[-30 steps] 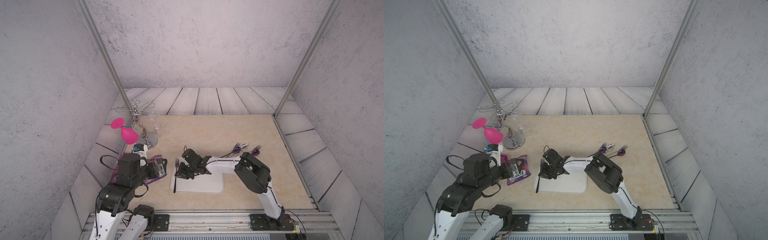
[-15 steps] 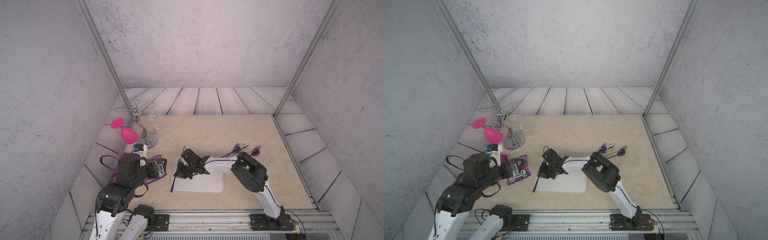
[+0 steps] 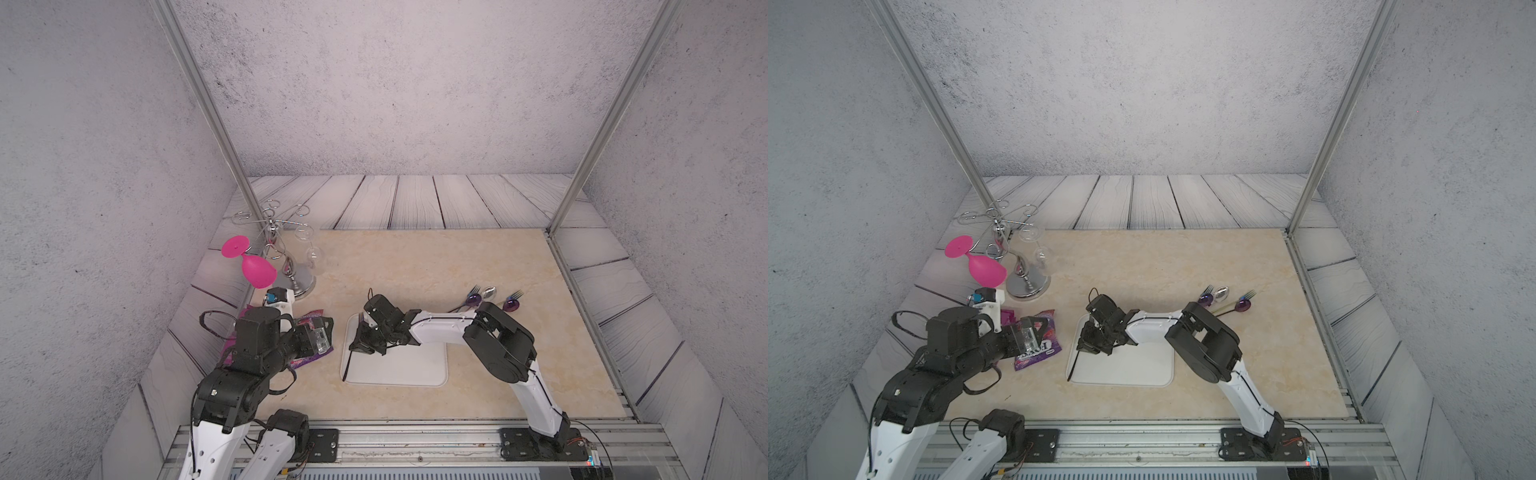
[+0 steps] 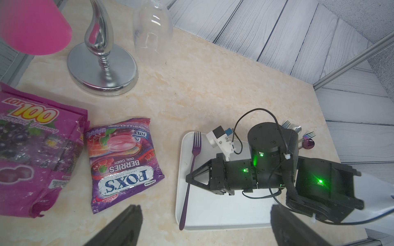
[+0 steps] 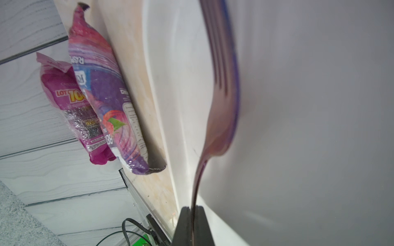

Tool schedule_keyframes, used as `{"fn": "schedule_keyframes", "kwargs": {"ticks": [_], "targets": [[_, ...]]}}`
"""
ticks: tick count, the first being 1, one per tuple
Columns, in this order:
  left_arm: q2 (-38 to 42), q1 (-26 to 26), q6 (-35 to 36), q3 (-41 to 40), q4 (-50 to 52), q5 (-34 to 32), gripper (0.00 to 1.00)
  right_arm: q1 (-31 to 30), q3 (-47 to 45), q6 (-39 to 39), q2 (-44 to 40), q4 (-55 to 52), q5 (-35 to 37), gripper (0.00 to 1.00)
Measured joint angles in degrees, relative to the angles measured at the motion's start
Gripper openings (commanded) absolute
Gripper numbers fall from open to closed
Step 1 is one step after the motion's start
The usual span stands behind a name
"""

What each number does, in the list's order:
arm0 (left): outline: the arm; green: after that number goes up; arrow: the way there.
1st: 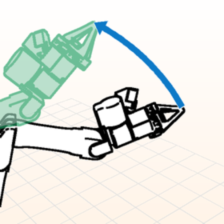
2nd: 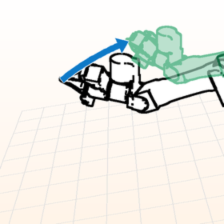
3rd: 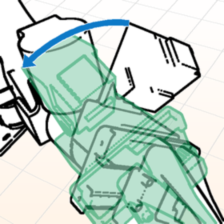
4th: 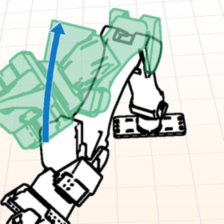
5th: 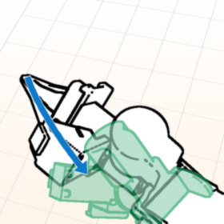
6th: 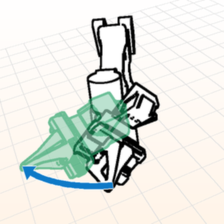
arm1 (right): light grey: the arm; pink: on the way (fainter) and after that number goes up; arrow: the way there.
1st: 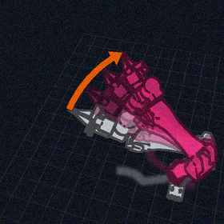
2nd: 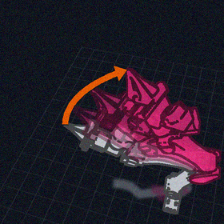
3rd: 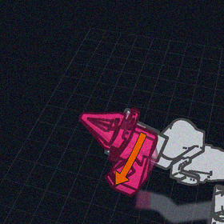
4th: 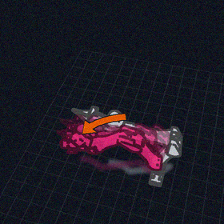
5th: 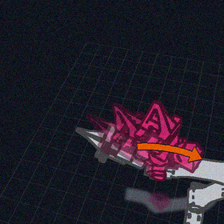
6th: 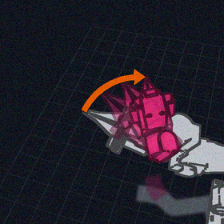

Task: Set the spoon and fork side by side
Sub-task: Place the fork on the tray.

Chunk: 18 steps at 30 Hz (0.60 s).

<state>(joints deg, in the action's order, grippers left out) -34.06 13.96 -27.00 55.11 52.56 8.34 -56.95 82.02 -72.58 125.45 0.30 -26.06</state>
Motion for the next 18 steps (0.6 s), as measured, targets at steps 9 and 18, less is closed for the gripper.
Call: {"fn": "schedule_keyframes", "kwargs": {"ticks": [9,18], "targets": [[0.0,0.0,-0.02,-0.02,-0.02,0.0,0.99,1.36,-0.07,5.03,-0.09,-2.25,-3.48,0.0],[0.0,0.0,-0.04,-0.13,-0.04,0.04,0.99,1.79,0.11,6.64,0.35,-2.27,-7.1,0.09]]}}
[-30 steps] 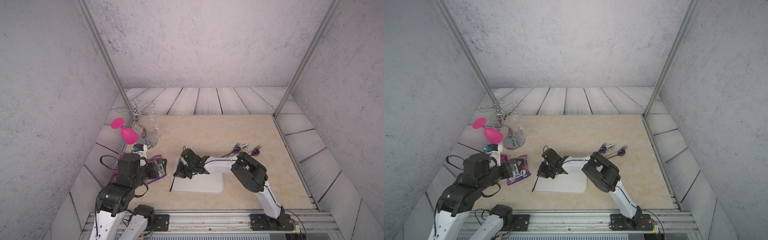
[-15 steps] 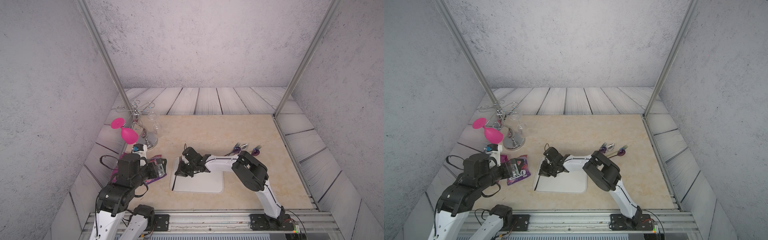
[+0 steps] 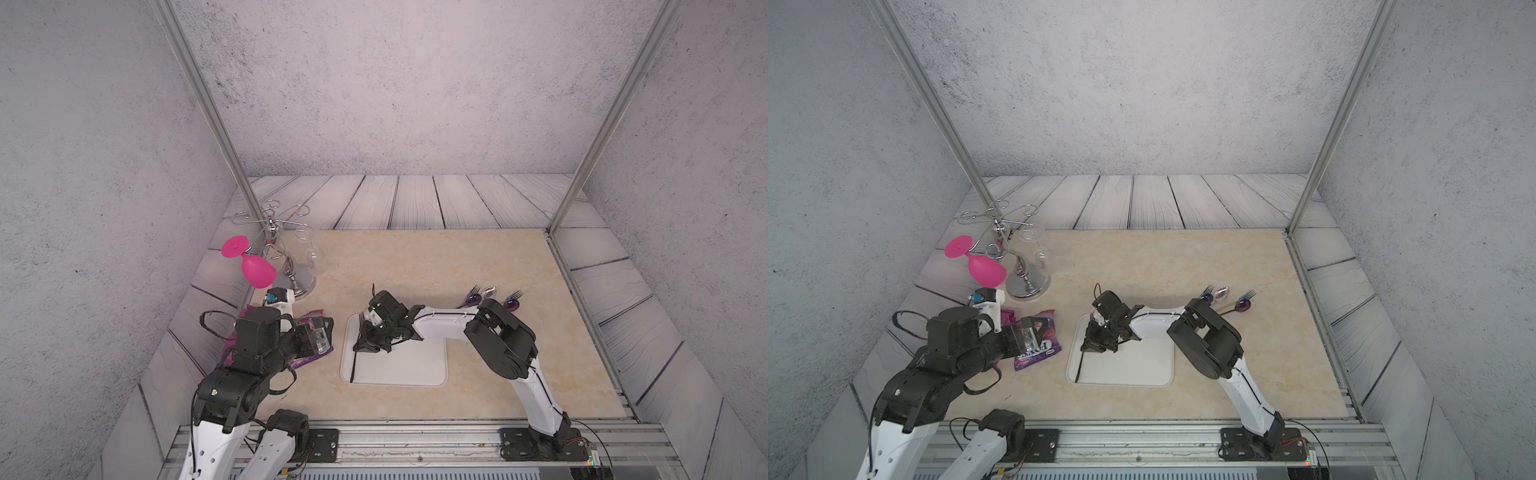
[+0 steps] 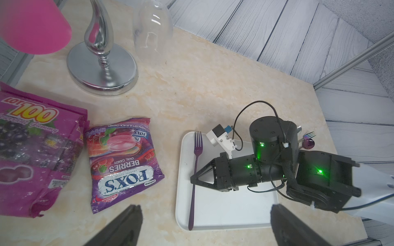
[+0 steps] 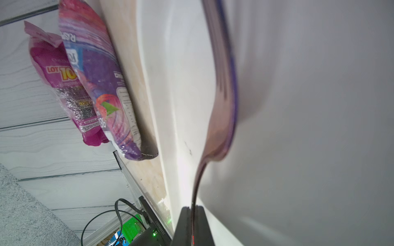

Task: Set the spoon and fork side by side
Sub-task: Place the fork on the tray.

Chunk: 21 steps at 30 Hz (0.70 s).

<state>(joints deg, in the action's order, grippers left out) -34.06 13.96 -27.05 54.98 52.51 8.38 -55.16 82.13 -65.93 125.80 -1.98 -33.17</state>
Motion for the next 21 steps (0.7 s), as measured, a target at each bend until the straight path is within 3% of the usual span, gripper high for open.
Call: {"fn": "schedule_keyframes", "kwargs": {"ticks": [6,21], "targets": [[0.0,0.0,0.0,0.0,0.0,0.0,0.99,0.0,0.52,0.83,-0.02,-1.29,-0.61,0.32],[-0.61,0.0,0.02,0.0,-0.02,0.28,0.99,0.81,1.03,4.46,-3.34,-9.22,5.14,0.45]]}}
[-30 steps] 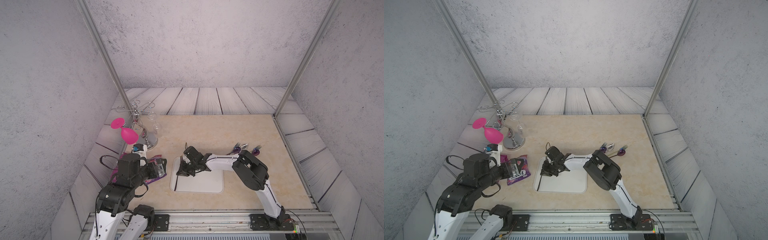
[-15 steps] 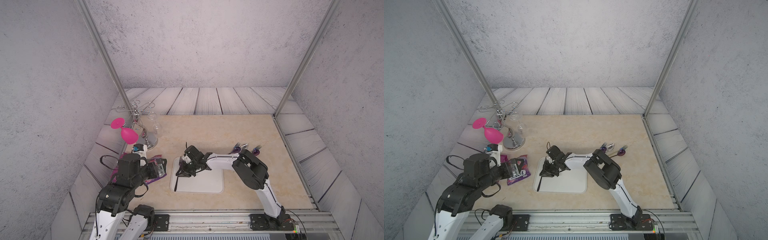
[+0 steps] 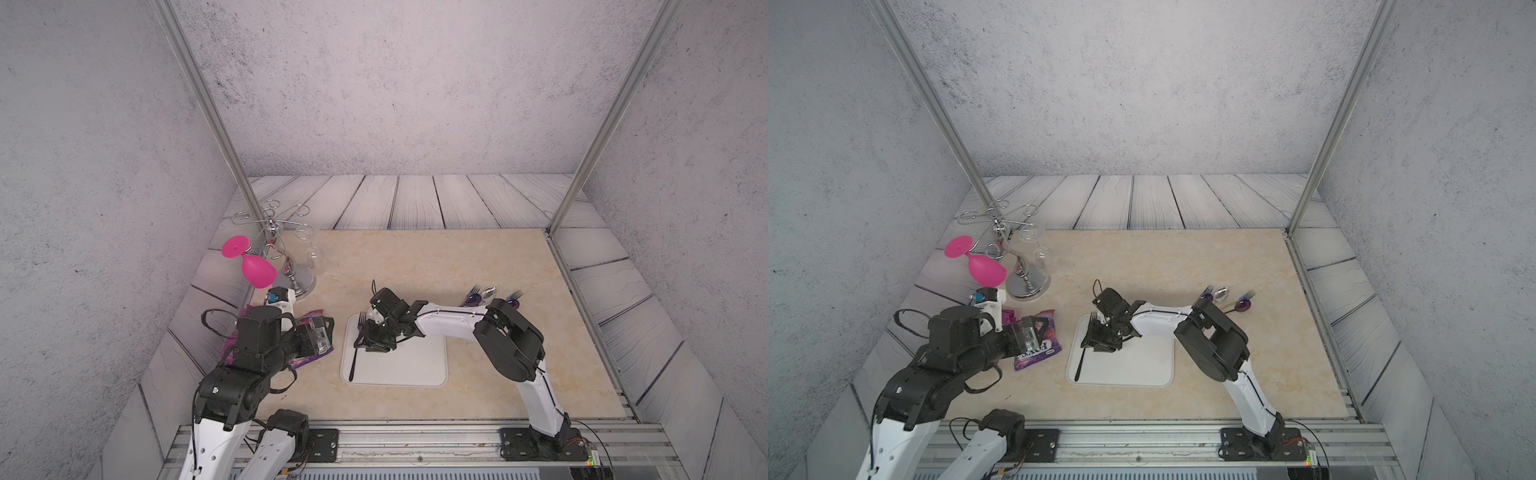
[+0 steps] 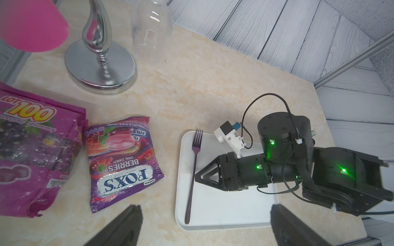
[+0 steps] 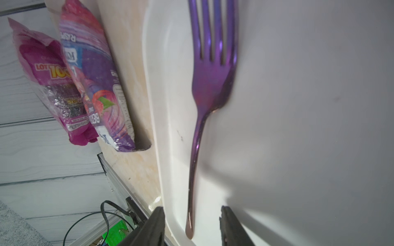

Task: Set the spoon and fork side by side
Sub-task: Place the fork on the tray.

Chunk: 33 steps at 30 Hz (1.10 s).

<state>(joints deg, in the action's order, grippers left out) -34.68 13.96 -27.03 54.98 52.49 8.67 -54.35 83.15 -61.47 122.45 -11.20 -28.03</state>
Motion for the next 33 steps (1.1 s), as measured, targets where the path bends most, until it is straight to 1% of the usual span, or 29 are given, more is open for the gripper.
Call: {"fn": "schedule_keyframes", "kwargs": {"ticks": [4,10,13,33], "targets": [[-0.24,0.0,0.0,0.0,-0.02,0.15,0.99,1.22,1.66,0.79,0.52,-1.49,0.63,0.45],[-0.59,0.0,0.0,-0.02,-0.31,0.15,0.99,2.03,8.2,2.25,4.68,-2.6,0.98,0.45],[-0.59,0.0,0.0,-0.11,-0.52,0.15,0.99,1.97,9.81,2.84,5.99,-3.32,0.92,0.45],[-0.13,0.0,0.0,-0.94,-1.27,0.13,1.0,1.2,14.62,3.28,9.51,-3.34,-0.57,0.43]]}}
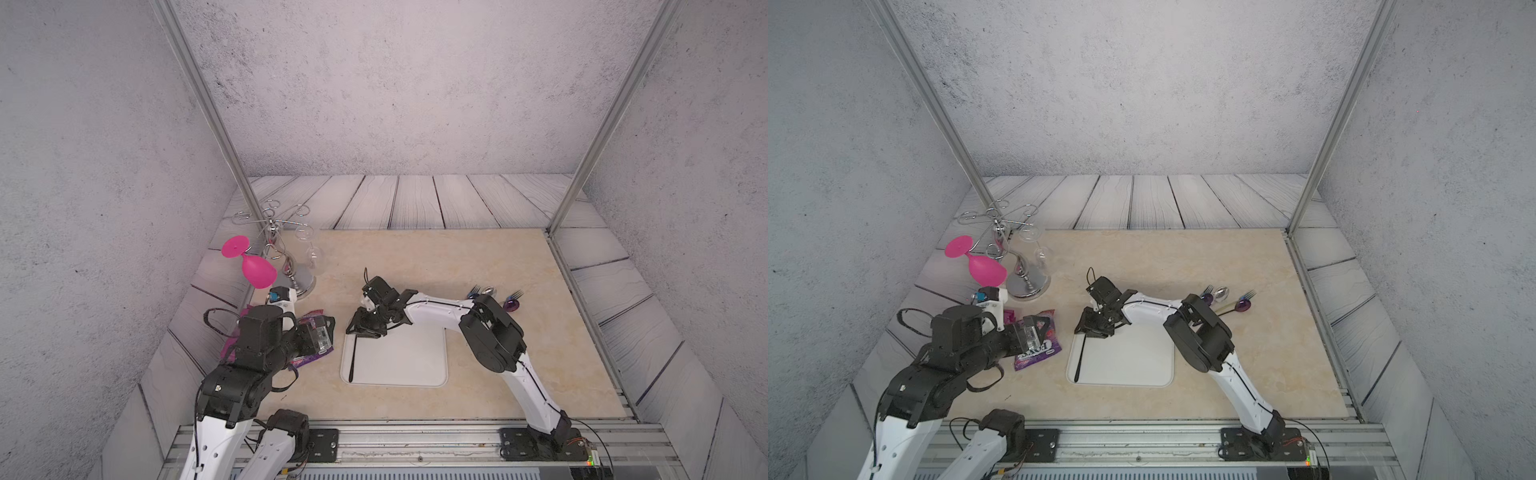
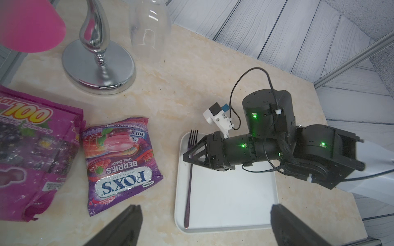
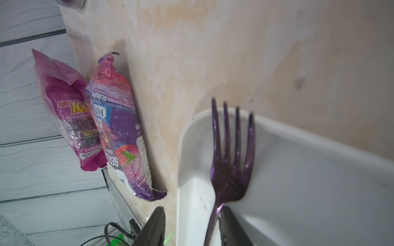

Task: Set the spoon and fork side by side
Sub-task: Place the fork on the tray, then pick up the spoon from the center of the board.

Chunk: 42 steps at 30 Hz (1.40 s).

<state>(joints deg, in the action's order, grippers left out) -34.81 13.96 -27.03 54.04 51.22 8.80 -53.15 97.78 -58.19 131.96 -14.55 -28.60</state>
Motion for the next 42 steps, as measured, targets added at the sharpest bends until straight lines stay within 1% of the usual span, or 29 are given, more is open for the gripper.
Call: {"fn": "schedule_keyframes", "kwargs": {"ticks": [5,8,13,15,18,20,22,25,27,29,33,36,42], "targets": [[0.0,0.0,0.0,0.0,-0.02,0.0,0.99,-0.07,-0.79,0.02,-0.35,0.5,0.35,0.43],[-0.02,0.0,0.0,0.0,-0.04,0.02,1.0,-0.09,-3.85,0.61,-2.93,-0.22,1.95,0.43],[-0.76,0.0,0.0,0.0,-0.07,0.7,1.0,0.13,-13.03,4.28,-13.79,-7.34,8.94,0.43],[-1.27,0.0,0.02,0.0,-0.2,1.16,1.0,0.81,-15.52,6.21,-19.45,-11.32,12.57,0.41],[-2.01,0.0,0.02,0.0,-0.55,1.97,0.99,4.2,-19.12,8.07,-28.06,-15.8,17.57,0.4],[-2.51,0.0,0.04,-0.24,-0.98,2.43,0.99,9.16,-22.27,8.85,-33.42,-17.77,20.83,0.39],[-3.1,0.0,0.02,-0.68,-1.31,3.02,1.0,15.21,-24.59,9.29,-36.54,-19.45,23.52,0.39],[-4.09,0.0,0.02,-1.07,-1.64,3.69,0.99,23.76,-25.75,9.79,-36.5,-21.29,27.23,0.38],[-4.63,0.0,0.07,-1.25,-2.03,4.13,0.99,27.19,-25.79,9.79,-34.86,-21.94,28.59,0.35],[-5.03,0.0,0.15,-1.29,-2.4,4.52,0.99,28.94,-25.51,9.57,-32.72,-22.21,29.24,0.34],[-5.75,0.0,0.68,-1.29,-3.04,4.79,0.99,29.42,-23.3,8.9,-27.74,-22.08,28.94,0.28],[-6.21,0.0,1.18,-1.29,-3.06,4.92,1.0,28.83,-23.08,7.8,-26.05,-20.98,27.39,0.28],[-6.38,0.0,1.6,-1.66,-3.19,4.92,1.0,28.26,-24.06,4.83,-25.92,-17.0,23.58,0.28]]}}
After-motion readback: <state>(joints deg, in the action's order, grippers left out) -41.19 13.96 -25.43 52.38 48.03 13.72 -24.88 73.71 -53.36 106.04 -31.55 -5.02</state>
